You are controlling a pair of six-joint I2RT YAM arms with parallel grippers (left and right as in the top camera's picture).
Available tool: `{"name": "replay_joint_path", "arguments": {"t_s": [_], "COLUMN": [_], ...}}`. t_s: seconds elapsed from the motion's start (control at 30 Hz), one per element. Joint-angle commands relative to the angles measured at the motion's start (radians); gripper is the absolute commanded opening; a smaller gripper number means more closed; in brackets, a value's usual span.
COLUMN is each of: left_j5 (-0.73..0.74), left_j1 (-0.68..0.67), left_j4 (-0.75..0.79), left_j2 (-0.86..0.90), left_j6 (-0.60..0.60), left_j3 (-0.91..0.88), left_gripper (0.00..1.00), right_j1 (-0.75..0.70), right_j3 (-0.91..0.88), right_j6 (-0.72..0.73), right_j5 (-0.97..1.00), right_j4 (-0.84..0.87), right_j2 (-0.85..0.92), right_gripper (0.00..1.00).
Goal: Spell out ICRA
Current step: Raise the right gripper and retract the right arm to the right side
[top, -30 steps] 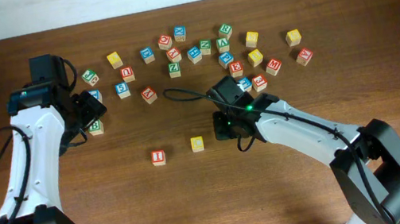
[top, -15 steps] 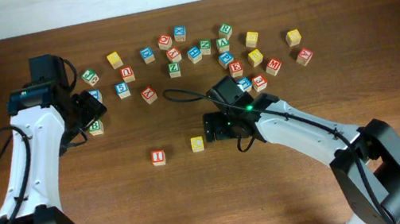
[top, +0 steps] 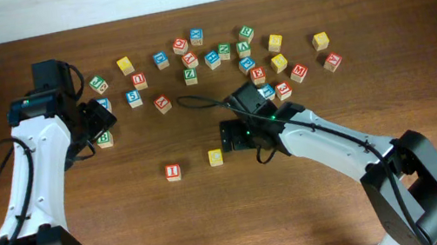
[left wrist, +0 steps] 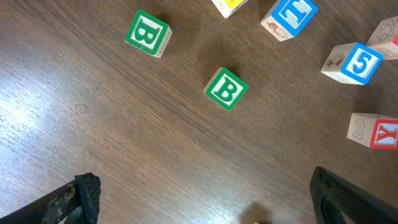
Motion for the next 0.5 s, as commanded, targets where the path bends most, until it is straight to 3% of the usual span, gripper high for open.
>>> {"name": "replay_joint_path", "arguments": {"t_s": [0.0, 0.2, 0.47], "left_j5": [-0.011, -0.011, -0.011], "left_j1": [0.002, 0.002, 0.002], "left_j4": [-0.001, -0.001, -0.001], "left_j2": [0.007, 0.007, 0.007], "left_j6": [-0.006, -0.006, -0.006], "left_j3": [-0.003, -0.003, -0.003], "left_gripper": [0.99, 0.99, 0.99], "right_j1": [-0.041, -0.215, -0.496], "right_j3": [0.033, 0.132, 0.135], "right_j6": [0.002, 0.001, -0.008], "right_j5": [0.005, 0.001, 0.017], "right_j4": [-0.021, -0.182, -0.304], "right_j2": [-0.021, -0.03, -0.03], "right_gripper": [0.98, 0.98, 0.98]}}
